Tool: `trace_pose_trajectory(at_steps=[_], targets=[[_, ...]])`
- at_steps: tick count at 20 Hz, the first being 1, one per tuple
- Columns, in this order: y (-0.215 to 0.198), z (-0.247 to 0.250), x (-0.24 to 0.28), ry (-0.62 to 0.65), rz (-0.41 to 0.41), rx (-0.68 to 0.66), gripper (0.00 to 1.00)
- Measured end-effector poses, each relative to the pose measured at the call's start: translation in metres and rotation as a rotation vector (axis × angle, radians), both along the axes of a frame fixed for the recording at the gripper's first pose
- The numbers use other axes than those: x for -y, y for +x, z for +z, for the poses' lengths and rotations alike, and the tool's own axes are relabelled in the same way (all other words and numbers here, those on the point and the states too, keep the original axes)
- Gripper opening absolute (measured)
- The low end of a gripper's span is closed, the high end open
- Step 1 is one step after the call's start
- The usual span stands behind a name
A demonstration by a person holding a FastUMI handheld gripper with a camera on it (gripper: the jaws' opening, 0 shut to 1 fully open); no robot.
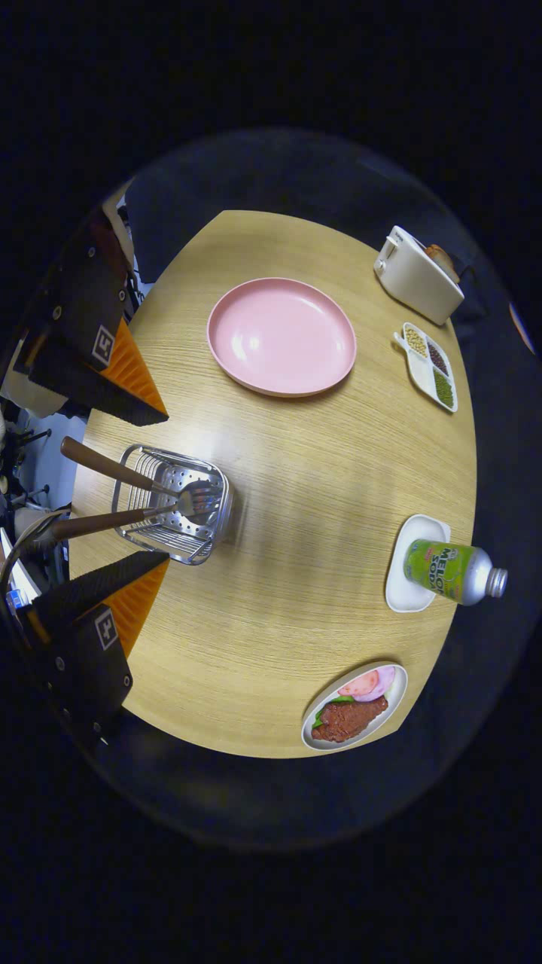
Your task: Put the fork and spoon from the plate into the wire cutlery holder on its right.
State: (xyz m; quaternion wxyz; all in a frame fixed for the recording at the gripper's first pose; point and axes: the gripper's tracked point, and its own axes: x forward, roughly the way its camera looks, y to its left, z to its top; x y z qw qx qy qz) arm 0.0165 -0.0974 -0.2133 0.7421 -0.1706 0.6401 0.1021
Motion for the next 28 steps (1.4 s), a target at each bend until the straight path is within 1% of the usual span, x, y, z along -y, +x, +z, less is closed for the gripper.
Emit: trace_pose_trajectory(at_steps=[2,4,6,11,13,15,17,19,22,24,28], targets=[[0.014,0.012,-0.01,0.045,-0.008,0.091,0.99],[0.034,0.026,-0.022,0.11,-0.01,0.225,0.99],[0.053,0.055,-0.033,0.152,-0.019,0.366,0.99],[0.065,0.122,-0.044,0.207,-0.019,0.612,0.99],[0.07,0.15,-0.05,0.243,-0.04,0.726,0.99],[0.07,0.176,-0.05,0.267,-0.041,0.833,0.99],[0.073,0.193,-0.044,0.244,-0.028,0.904,0.99],[0.066,0.21,-0.033,0.211,-0.024,0.964,0.99],[0.046,0.231,-0.031,0.262,-0.047,1.024,0.99],[0.034,0.236,-0.029,0.298,-0.059,1.05,0.99],[0.023,0.246,-0.014,0.302,-0.065,1.089,0.99]])
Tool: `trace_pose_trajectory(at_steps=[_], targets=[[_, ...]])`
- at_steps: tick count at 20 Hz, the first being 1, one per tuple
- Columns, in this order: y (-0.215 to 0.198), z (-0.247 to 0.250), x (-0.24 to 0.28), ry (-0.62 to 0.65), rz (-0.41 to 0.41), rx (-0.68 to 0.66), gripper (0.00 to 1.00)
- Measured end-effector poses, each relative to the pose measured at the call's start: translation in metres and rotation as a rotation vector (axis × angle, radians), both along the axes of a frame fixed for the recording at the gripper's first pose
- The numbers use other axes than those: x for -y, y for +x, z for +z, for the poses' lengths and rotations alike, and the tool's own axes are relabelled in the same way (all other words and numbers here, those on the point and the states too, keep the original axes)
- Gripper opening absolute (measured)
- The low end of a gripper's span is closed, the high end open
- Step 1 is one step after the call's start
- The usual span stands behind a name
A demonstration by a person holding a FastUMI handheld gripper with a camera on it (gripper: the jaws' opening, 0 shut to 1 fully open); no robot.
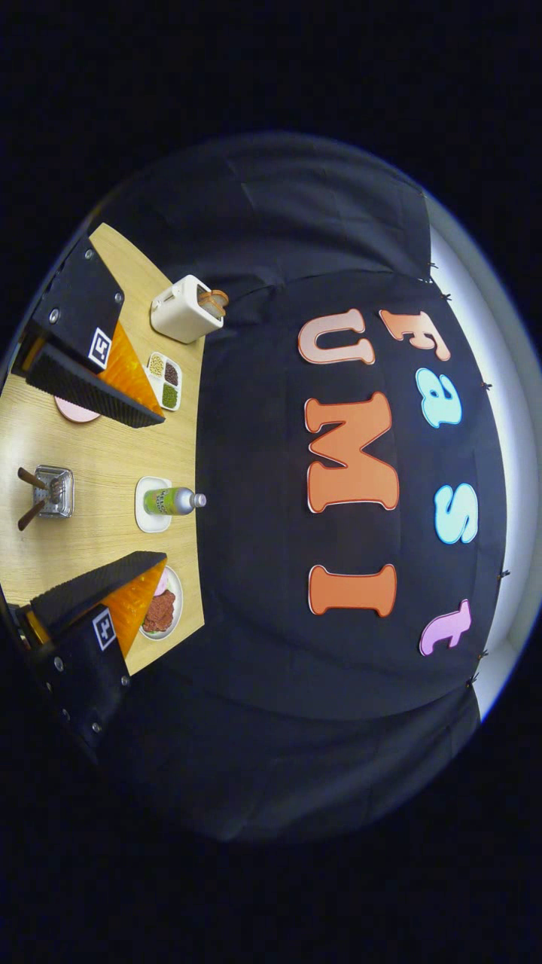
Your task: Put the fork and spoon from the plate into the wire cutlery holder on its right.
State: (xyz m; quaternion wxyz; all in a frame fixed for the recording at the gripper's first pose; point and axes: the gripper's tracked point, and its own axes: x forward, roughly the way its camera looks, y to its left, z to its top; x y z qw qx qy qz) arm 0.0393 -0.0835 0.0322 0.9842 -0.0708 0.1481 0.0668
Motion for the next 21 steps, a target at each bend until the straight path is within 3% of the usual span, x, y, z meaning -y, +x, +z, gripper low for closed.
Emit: trace_pose_trajectory(at_steps=[5,9,21], targets=[[-0.015,0.008,0.019,0.084,-0.035,0.025,0.99],[-0.021,0.011,0.038,0.074,-0.06,0.047,0.99],[-0.033,0.016,0.032,0.084,-0.024,0.071,0.99]])
